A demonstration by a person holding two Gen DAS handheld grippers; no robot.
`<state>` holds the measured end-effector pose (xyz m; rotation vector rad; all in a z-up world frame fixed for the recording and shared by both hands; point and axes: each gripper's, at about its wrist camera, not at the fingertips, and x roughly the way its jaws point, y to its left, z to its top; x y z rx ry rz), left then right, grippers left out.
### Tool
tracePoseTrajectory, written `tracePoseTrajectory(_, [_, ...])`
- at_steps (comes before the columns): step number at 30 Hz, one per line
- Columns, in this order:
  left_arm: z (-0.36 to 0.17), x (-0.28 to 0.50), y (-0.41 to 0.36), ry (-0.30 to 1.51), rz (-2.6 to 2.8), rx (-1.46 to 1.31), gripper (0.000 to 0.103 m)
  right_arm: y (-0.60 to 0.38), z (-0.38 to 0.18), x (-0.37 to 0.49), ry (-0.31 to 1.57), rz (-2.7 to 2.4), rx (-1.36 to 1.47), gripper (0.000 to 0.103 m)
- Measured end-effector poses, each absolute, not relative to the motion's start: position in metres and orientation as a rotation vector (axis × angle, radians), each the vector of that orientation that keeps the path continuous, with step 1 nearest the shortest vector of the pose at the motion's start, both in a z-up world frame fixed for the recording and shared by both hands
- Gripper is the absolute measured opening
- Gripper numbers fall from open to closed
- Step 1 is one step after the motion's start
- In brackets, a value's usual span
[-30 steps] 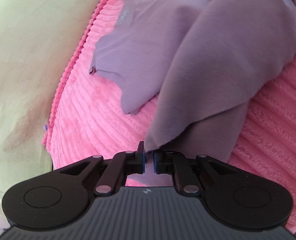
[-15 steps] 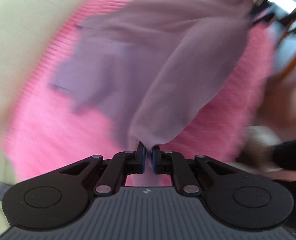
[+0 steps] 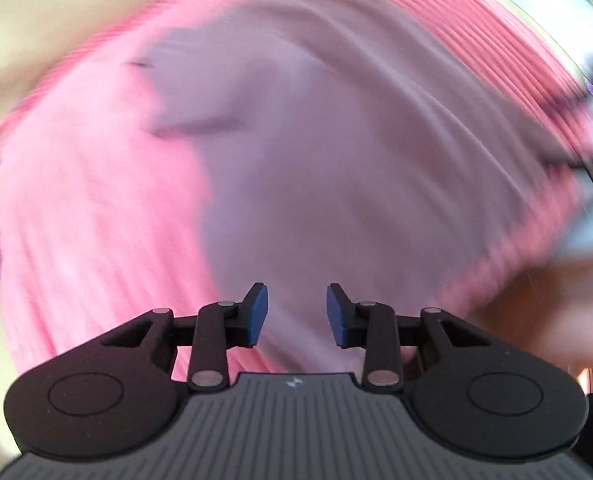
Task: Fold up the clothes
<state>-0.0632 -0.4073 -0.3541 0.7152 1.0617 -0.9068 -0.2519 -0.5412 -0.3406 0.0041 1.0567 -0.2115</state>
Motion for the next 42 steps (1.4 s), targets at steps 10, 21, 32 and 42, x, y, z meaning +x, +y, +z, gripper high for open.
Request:
tracePoseTrajectory(10, [-0.374, 0.080, -0.485, 1.196, -0.770, 0.370, 0.046, -0.641, -0.358, -0.126, 0.900, -0.390, 0.446, 0.060])
tracePoseTrajectory(21, [-0.423, 0.199, -0.516, 1.389, -0.748, 0.010, 0.049, -0.723, -0.368, -0.049, 0.873, -0.490, 0.498, 0.067])
tracePoseTrajectory(32, [-0.435, 0.215, -0.518, 1.427, -0.772, -0.238, 0.000, -0.777, -0.390, -0.031, 0.829, -0.515, 0.584, 0.066])
tracePoseTrajectory(42, [-0.421, 0.210, -0.583, 1.182, -0.795, 0.297, 0.000, -0.846, -0.437, 0.006, 0.724, -0.428, 0.866, 0.036])
